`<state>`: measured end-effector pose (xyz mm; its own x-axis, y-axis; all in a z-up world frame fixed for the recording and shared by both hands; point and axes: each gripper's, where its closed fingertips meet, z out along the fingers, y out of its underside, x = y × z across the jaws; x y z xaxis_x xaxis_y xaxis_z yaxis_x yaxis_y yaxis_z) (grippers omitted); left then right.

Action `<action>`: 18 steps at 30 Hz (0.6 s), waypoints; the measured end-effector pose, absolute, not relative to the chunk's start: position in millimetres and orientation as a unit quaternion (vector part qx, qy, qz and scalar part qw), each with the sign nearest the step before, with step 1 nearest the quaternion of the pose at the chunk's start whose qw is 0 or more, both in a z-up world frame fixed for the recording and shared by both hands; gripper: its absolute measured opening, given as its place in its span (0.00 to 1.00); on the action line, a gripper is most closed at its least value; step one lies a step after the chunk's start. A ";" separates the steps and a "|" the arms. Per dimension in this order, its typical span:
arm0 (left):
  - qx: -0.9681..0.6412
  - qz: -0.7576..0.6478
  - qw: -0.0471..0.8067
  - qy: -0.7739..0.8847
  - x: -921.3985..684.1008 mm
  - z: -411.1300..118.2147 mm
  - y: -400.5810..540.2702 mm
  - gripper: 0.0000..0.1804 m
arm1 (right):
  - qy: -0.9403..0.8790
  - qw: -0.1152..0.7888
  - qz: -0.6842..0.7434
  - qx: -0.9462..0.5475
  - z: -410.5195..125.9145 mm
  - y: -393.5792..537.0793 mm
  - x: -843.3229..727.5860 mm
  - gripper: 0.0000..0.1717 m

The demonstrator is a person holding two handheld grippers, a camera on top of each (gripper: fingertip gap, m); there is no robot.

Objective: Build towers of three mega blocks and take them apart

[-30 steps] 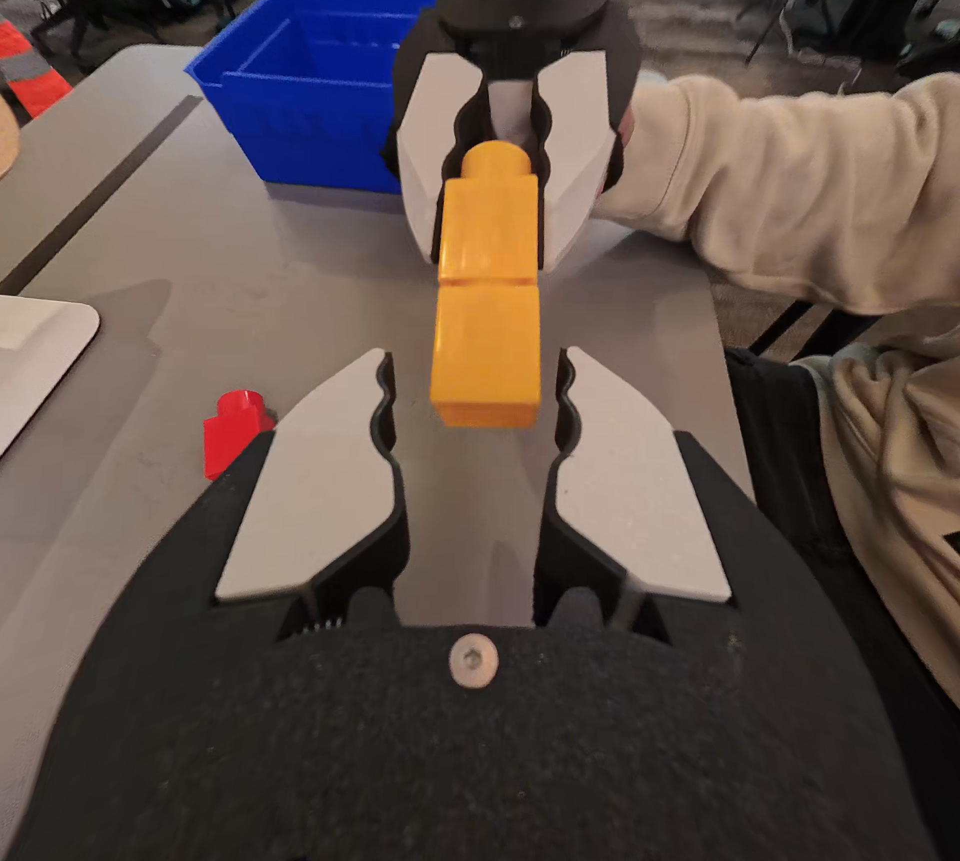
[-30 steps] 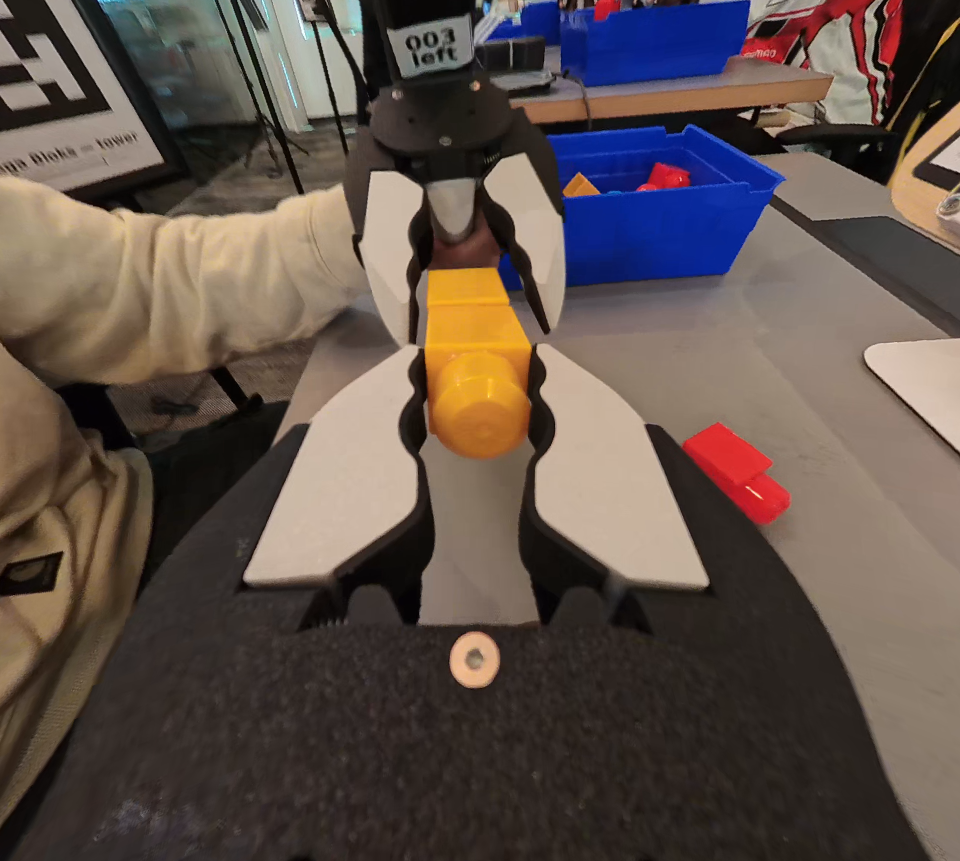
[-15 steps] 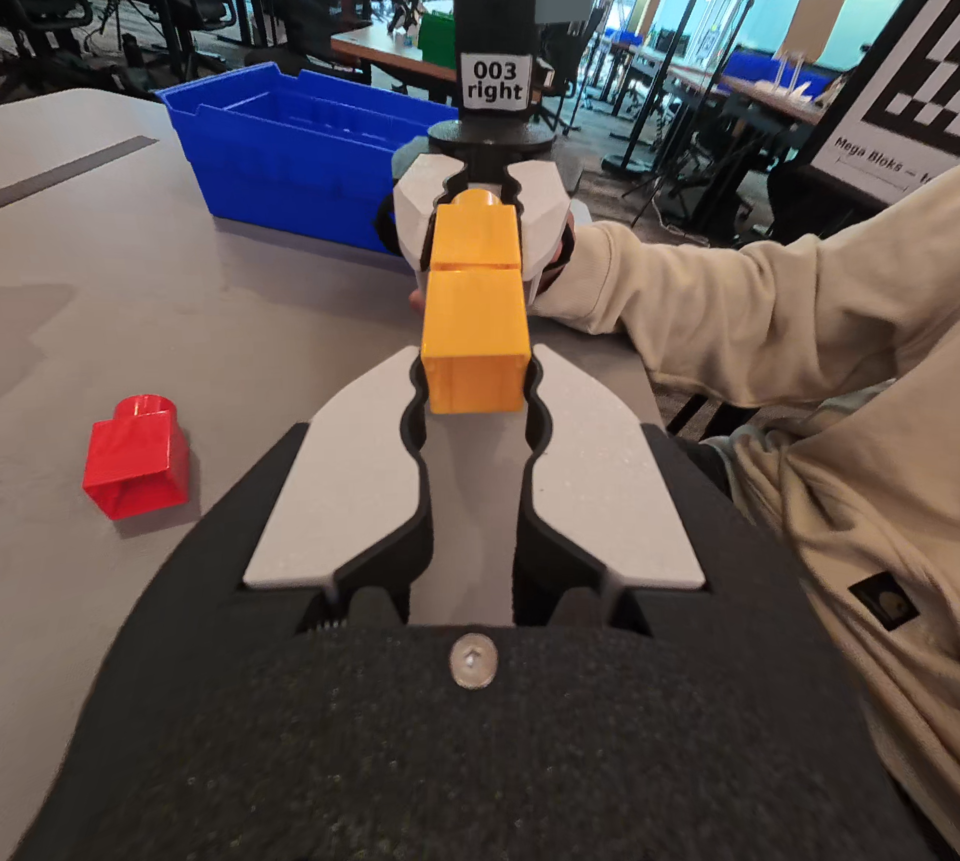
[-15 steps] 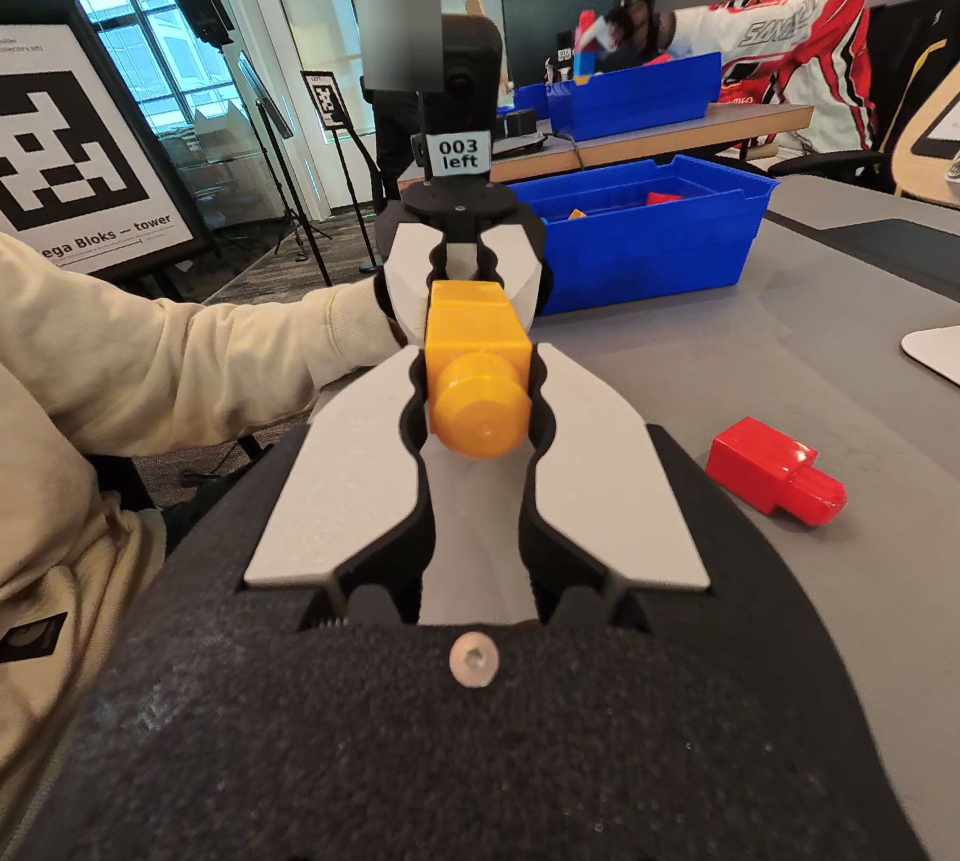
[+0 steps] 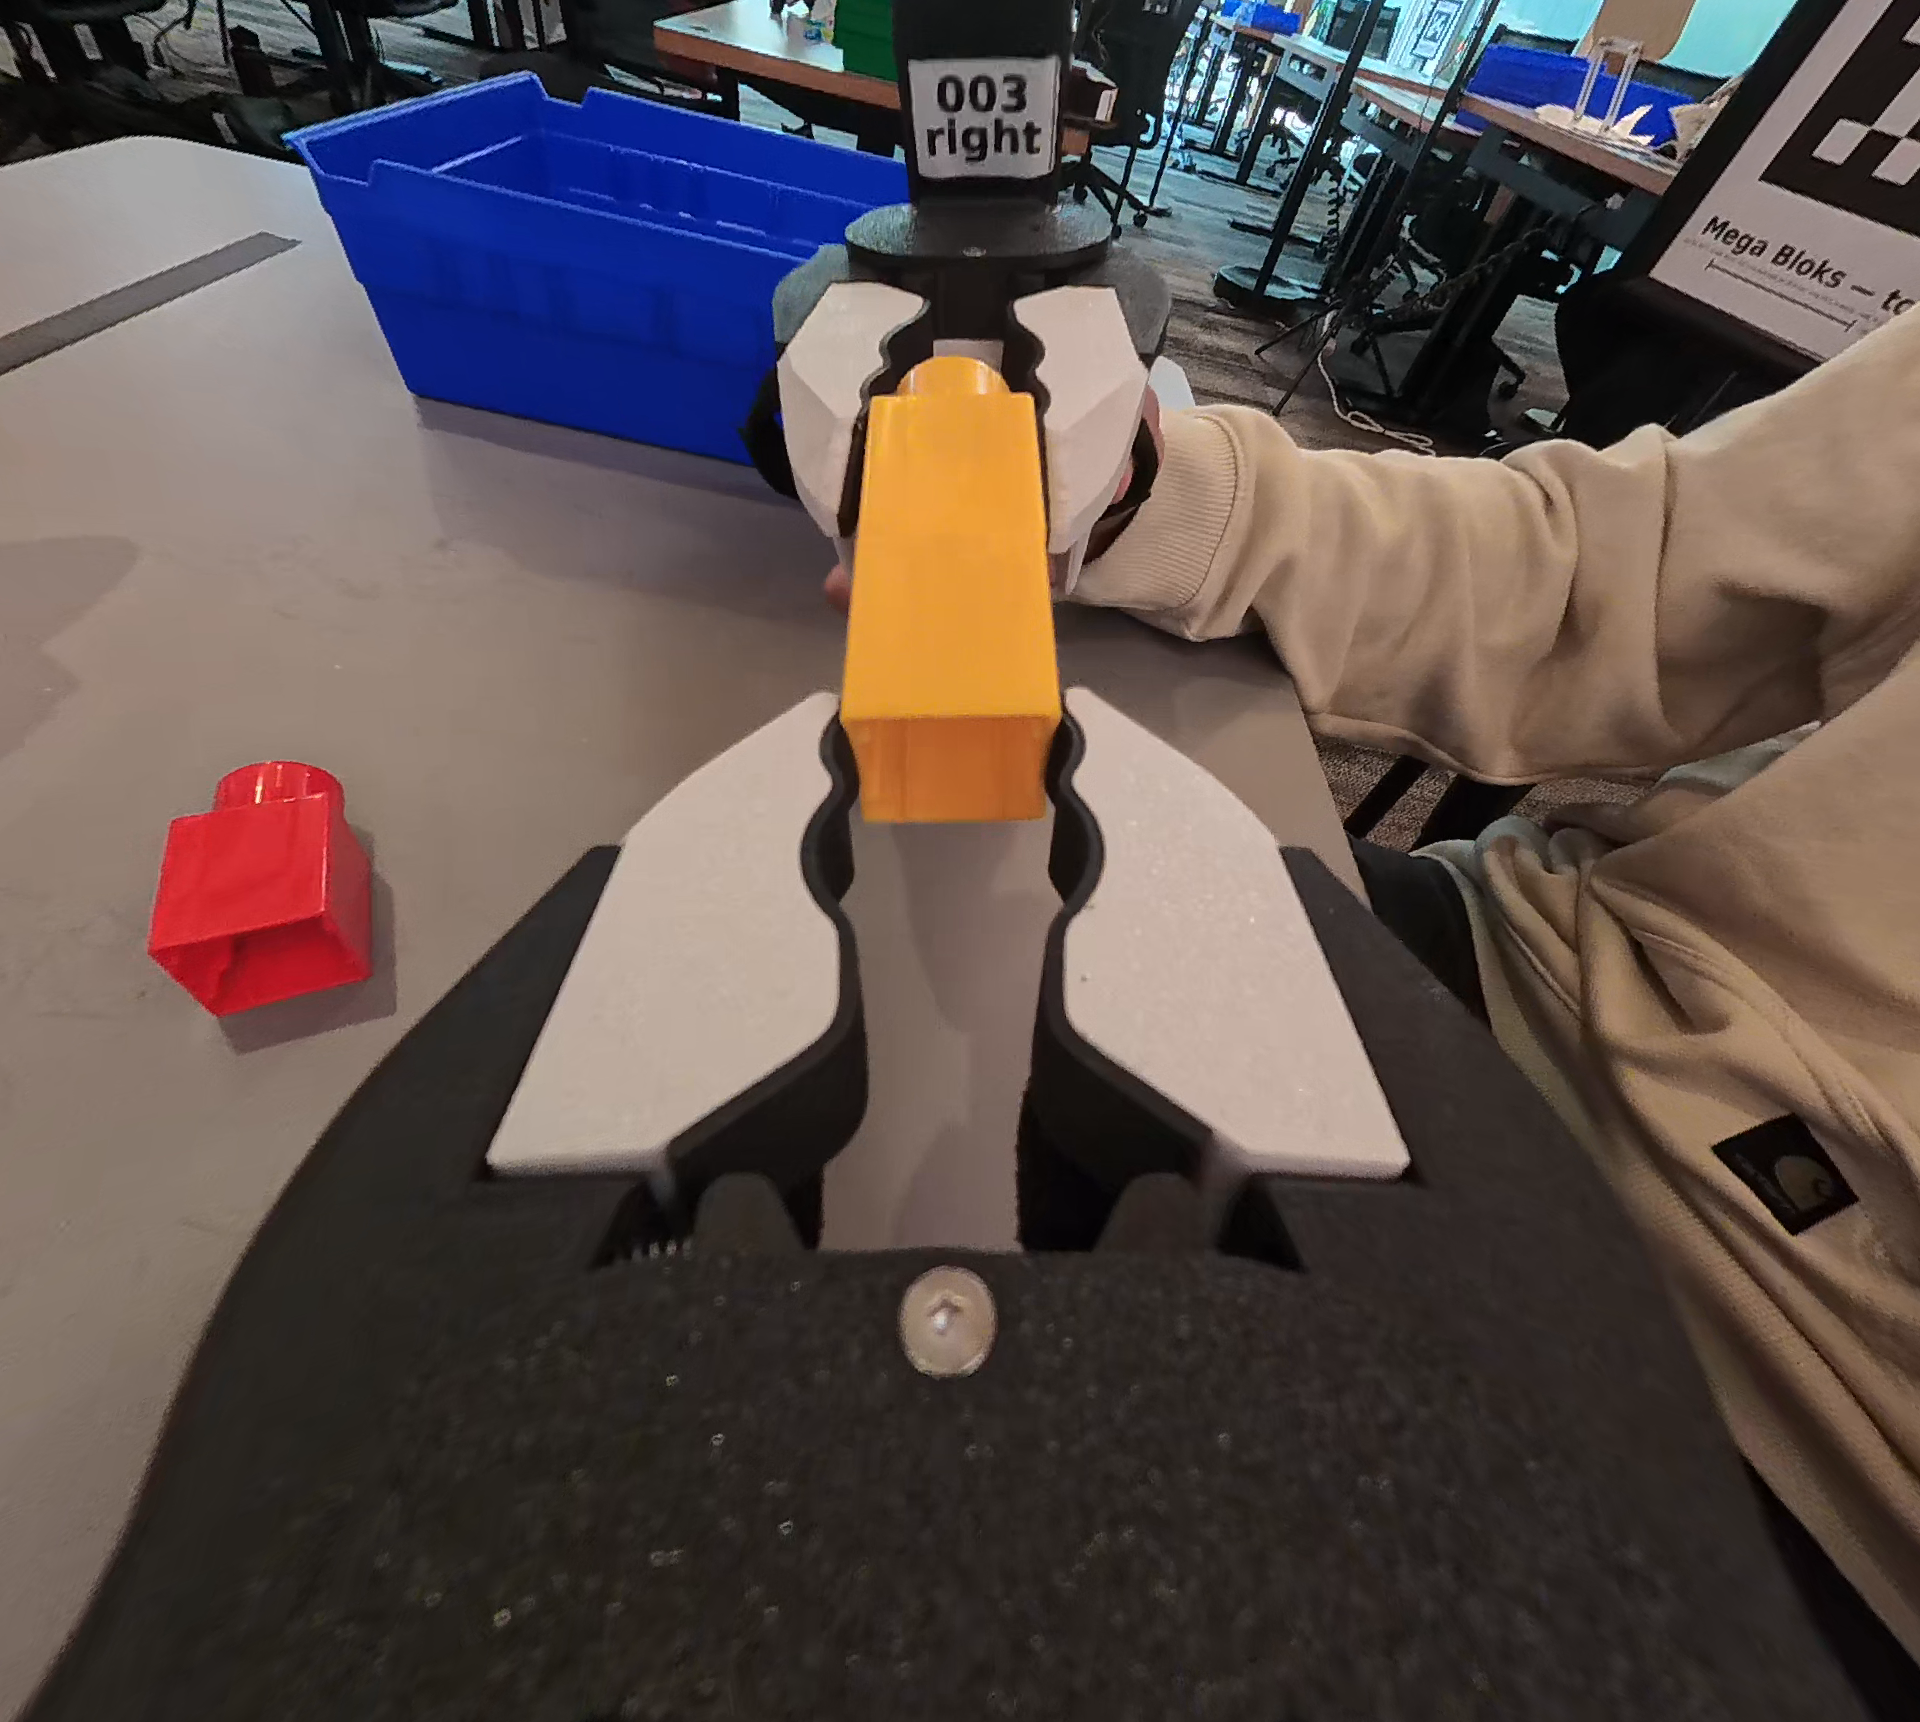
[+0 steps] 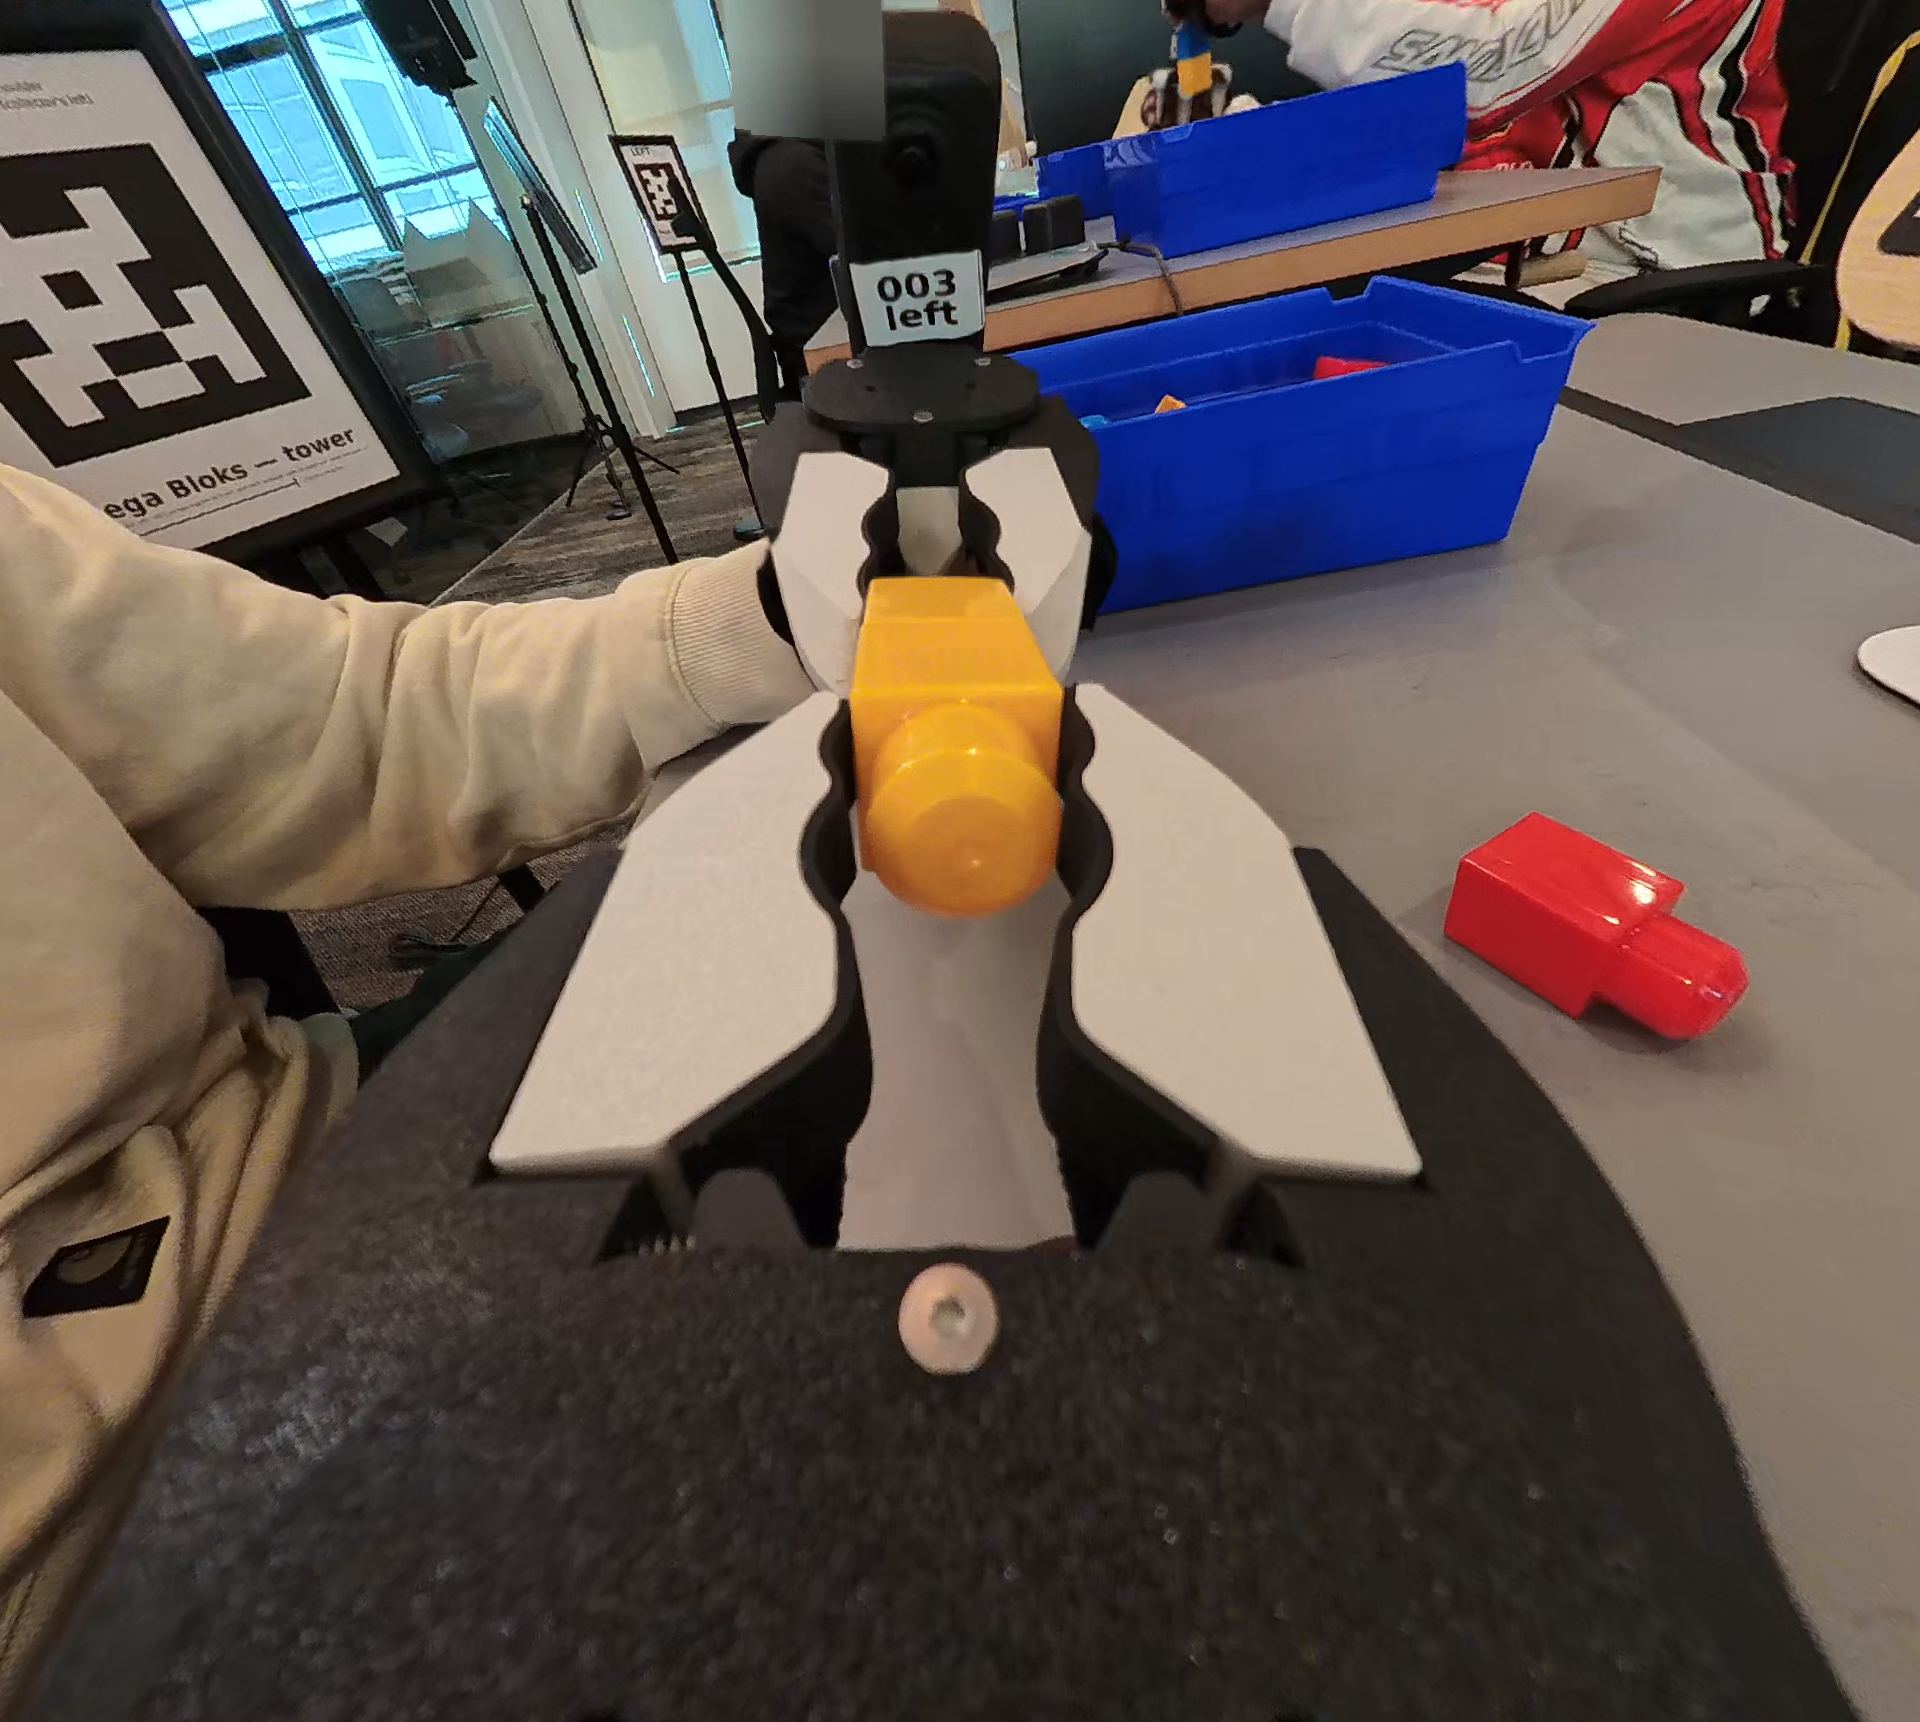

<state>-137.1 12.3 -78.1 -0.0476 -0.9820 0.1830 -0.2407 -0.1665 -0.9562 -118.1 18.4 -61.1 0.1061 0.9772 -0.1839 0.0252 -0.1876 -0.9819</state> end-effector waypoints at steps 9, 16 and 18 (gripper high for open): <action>-0.610 -0.455 0.347 0.548 -138.6 -95.9 10.6 0.22 | -0.476 0.437 0.467 -0.603 -78.0 15.1 -120.4 0.21; -0.646 -0.291 0.282 0.647 -144.3 -109.1 8.5 0.31 | -0.503 0.414 0.448 -0.612 -89.7 10.7 -127.0 0.21; -0.646 -0.285 0.255 0.660 -142.4 -105.7 5.4 0.30 | -0.505 0.412 0.447 -0.613 -90.4 10.0 -126.6 0.21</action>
